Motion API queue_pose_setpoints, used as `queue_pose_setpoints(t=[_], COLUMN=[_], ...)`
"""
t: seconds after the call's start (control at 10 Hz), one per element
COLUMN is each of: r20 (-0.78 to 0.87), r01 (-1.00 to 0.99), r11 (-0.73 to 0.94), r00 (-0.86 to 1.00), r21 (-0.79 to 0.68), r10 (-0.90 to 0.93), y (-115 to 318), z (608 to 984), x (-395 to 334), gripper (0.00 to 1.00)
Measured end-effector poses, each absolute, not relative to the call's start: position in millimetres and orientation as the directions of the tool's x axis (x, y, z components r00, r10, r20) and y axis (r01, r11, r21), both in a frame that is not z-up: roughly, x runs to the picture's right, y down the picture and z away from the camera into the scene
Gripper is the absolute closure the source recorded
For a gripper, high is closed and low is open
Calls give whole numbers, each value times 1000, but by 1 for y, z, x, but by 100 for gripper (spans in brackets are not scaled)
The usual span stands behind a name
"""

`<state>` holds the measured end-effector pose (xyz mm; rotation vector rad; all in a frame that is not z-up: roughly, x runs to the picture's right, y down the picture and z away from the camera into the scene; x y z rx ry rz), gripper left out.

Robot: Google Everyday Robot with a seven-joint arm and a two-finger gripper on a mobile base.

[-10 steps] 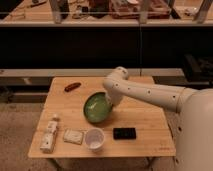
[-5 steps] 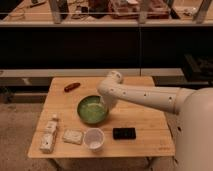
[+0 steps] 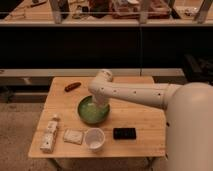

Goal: Drag the ceramic bowl in a circle

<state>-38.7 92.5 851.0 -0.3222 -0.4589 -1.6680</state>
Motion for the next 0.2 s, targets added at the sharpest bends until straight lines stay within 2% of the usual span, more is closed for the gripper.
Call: queue_pose_setpoints(t=[0.1,0.2], r20=[460,460], r01=[988,988], r11=[-106,-104], r00=[-148,-146], r21=[116,115], r10=[-875,-876], y=[93,94], z=[853,854], x=[-43,-44], gripper=[67,60])
